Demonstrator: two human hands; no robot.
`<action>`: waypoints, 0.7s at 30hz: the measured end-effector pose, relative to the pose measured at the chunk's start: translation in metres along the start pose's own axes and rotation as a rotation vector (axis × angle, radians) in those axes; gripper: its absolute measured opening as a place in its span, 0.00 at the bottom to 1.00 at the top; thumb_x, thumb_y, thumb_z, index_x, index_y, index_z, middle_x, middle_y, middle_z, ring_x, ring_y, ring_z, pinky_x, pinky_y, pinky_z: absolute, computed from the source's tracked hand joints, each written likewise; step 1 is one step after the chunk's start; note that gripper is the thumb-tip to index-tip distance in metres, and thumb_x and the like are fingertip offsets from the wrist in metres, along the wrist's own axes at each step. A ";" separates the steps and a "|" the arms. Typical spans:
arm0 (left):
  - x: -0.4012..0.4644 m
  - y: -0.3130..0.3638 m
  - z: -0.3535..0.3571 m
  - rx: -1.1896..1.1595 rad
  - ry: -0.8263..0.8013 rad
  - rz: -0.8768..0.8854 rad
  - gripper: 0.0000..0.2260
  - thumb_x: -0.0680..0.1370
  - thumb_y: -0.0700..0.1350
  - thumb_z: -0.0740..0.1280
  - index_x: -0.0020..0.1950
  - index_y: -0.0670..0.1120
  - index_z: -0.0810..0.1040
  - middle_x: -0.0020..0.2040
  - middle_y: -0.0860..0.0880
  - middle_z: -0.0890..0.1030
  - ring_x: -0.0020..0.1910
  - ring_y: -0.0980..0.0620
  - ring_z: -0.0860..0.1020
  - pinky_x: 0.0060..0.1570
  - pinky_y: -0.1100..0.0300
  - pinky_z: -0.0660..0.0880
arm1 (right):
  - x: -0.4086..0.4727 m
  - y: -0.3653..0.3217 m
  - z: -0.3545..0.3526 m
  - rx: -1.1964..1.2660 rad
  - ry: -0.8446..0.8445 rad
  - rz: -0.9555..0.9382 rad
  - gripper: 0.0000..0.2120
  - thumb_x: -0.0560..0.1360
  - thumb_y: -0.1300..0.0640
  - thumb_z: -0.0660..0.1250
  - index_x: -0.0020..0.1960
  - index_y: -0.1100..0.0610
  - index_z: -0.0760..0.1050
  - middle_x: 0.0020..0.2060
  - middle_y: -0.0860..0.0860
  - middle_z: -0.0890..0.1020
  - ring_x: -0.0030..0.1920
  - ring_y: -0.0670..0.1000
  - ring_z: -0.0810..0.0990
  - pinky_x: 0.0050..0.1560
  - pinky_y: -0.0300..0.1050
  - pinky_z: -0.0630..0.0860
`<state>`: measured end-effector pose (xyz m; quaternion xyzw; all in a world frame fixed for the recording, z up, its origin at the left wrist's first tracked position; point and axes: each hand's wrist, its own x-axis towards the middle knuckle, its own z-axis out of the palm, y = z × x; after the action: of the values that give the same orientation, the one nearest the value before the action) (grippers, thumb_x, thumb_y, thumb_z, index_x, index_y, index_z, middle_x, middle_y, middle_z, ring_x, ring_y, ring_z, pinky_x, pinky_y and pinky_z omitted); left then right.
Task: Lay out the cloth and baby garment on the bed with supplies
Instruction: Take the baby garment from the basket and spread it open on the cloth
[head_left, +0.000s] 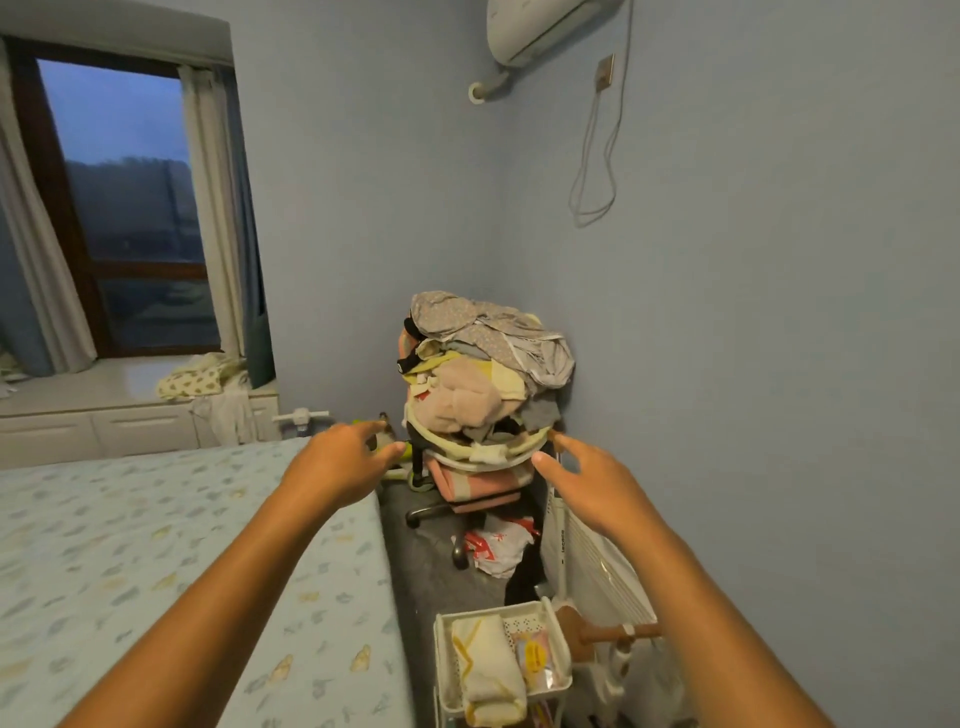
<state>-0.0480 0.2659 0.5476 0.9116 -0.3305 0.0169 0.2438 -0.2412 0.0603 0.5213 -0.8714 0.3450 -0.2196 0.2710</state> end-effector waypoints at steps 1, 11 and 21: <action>0.003 0.012 0.011 0.003 0.006 -0.014 0.27 0.77 0.63 0.61 0.73 0.52 0.70 0.70 0.46 0.75 0.66 0.44 0.74 0.60 0.48 0.74 | 0.010 0.013 -0.004 -0.002 -0.005 -0.014 0.34 0.72 0.30 0.56 0.75 0.43 0.62 0.74 0.48 0.67 0.71 0.54 0.68 0.64 0.53 0.69; 0.039 0.070 0.121 0.010 0.021 -0.183 0.27 0.76 0.64 0.61 0.72 0.54 0.69 0.70 0.47 0.74 0.66 0.43 0.73 0.60 0.47 0.74 | 0.098 0.115 0.004 0.053 -0.106 -0.079 0.33 0.73 0.31 0.58 0.74 0.44 0.63 0.74 0.49 0.68 0.72 0.54 0.68 0.65 0.53 0.68; 0.109 0.012 0.303 -0.026 -0.137 -0.297 0.25 0.77 0.62 0.62 0.71 0.53 0.71 0.67 0.47 0.76 0.64 0.45 0.75 0.58 0.50 0.74 | 0.171 0.215 0.151 0.083 -0.315 0.022 0.29 0.74 0.34 0.59 0.71 0.44 0.67 0.70 0.49 0.73 0.67 0.53 0.73 0.60 0.49 0.71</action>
<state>-0.0094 0.0551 0.3065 0.9463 -0.2081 -0.0860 0.2321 -0.1452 -0.1468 0.3066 -0.8792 0.2985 -0.0912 0.3601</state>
